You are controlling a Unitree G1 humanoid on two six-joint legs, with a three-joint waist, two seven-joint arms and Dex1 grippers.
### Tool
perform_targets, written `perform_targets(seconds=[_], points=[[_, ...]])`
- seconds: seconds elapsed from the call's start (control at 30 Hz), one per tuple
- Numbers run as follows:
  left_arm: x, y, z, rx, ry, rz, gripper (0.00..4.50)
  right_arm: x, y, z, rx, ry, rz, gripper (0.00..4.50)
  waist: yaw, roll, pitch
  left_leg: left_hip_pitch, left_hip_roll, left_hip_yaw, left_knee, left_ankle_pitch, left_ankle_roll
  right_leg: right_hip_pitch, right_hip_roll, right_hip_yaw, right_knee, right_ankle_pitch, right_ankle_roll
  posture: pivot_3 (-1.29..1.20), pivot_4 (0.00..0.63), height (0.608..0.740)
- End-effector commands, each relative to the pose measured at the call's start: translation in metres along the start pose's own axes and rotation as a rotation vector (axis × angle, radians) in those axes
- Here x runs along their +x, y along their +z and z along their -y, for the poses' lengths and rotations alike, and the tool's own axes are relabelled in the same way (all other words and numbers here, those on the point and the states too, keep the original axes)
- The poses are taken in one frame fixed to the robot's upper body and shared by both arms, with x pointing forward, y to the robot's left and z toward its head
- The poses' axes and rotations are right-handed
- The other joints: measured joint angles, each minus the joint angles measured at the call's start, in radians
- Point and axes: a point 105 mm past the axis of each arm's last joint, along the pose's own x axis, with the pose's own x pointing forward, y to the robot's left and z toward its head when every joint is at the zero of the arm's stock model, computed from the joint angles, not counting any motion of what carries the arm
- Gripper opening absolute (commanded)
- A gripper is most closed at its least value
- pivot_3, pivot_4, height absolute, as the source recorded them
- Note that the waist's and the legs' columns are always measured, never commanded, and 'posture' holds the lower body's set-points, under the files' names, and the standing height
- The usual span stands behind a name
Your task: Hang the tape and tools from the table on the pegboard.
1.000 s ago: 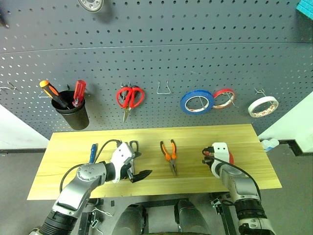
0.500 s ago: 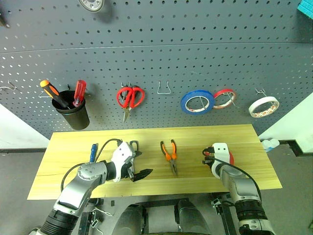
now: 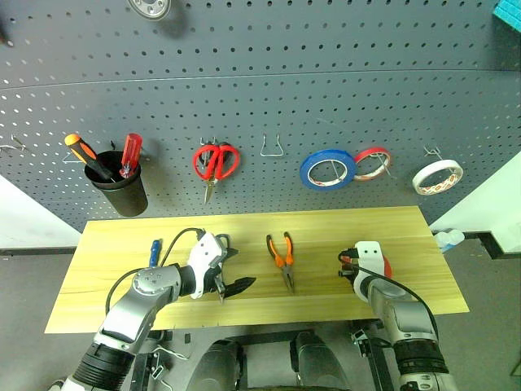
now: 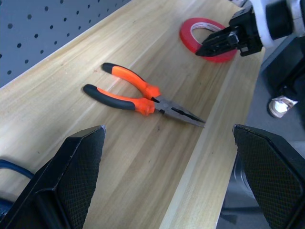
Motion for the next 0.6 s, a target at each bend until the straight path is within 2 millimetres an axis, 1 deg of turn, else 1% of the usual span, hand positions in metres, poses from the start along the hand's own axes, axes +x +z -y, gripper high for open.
perform_targets(seconds=[0.03,0.33,0.6], points=[[0.003,0.009,0.002,0.032,-0.018,0.035,4.5,-0.007,0.013,-0.005,-0.006,0.01,0.05,0.68,0.0,0.0,0.0,0.0,0.0,0.0,0.0,0.0,0.0,0.0,0.0,0.0,0.0,0.0,0.0,-0.01,0.127,0.724],[0.006,0.011,0.0,0.035,-0.023,0.045,4.5,-0.021,0.019,-0.008,-0.012,0.015,0.078,0.68,0.0,0.0,0.0,-0.001,0.0,0.0,0.0,0.0,0.0,-0.001,0.0,0.0,0.0,0.0,0.0,-0.02,0.122,0.724],[0.008,0.012,0.0,0.037,-0.024,0.051,4.5,-0.028,0.02,-0.009,-0.013,0.013,0.087,0.68,0.0,0.001,0.0,-0.001,0.0,0.0,0.0,0.0,0.0,-0.001,0.0,0.0,0.0,0.0,0.0,-0.02,0.118,0.724]])
